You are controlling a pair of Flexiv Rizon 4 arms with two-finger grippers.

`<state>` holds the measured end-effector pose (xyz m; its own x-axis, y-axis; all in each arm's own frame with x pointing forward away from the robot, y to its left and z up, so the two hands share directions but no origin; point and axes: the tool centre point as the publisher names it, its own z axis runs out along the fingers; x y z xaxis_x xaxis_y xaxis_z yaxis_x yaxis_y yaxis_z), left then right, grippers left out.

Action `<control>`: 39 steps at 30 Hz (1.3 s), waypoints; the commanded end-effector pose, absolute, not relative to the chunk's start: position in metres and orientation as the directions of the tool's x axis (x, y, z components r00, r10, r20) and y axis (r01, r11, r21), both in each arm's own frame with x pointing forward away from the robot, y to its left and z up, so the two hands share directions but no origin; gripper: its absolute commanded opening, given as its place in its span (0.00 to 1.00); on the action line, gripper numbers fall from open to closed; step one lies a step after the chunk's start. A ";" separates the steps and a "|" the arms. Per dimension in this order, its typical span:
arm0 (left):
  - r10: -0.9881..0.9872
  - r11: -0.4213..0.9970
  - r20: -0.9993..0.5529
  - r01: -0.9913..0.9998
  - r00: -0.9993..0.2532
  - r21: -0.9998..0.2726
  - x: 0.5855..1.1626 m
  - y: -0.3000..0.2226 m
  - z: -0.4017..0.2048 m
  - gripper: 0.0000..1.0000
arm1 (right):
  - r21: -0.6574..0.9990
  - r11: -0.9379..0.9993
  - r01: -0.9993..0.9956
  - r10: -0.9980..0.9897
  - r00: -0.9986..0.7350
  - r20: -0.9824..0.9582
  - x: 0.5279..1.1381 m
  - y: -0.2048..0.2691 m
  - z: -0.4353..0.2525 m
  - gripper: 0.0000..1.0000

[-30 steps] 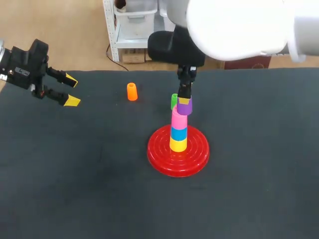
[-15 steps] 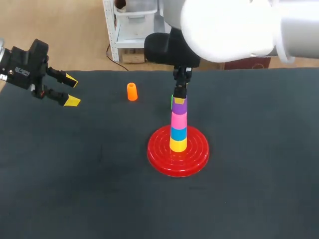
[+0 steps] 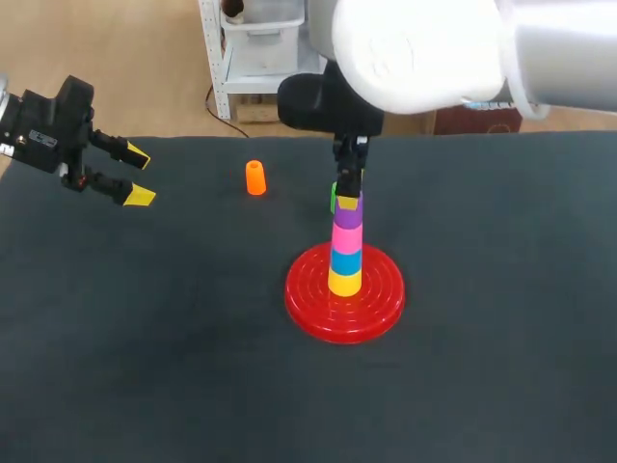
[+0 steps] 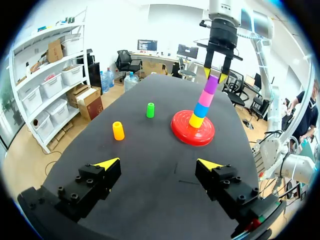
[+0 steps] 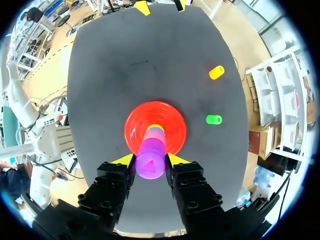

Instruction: Pick up and stack the cylinders on the red base in this order: pink,purple,orange,green

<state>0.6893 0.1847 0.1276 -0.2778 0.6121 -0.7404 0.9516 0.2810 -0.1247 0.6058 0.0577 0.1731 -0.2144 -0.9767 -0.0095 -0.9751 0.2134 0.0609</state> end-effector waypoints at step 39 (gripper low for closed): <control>0.610 0.280 -0.743 0.952 -0.275 -0.123 0.689 0.185 0.127 1.00 | 0.208 0.245 -0.947 -0.967 -0.255 -0.022 0.779 0.197 0.104 1.00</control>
<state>0.6893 0.1847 0.1276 -0.2778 0.6121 -0.7404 0.9516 0.2810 -0.1247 0.7536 0.1833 0.1138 -0.2688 -0.9539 -0.1336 -0.9620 0.2588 0.0875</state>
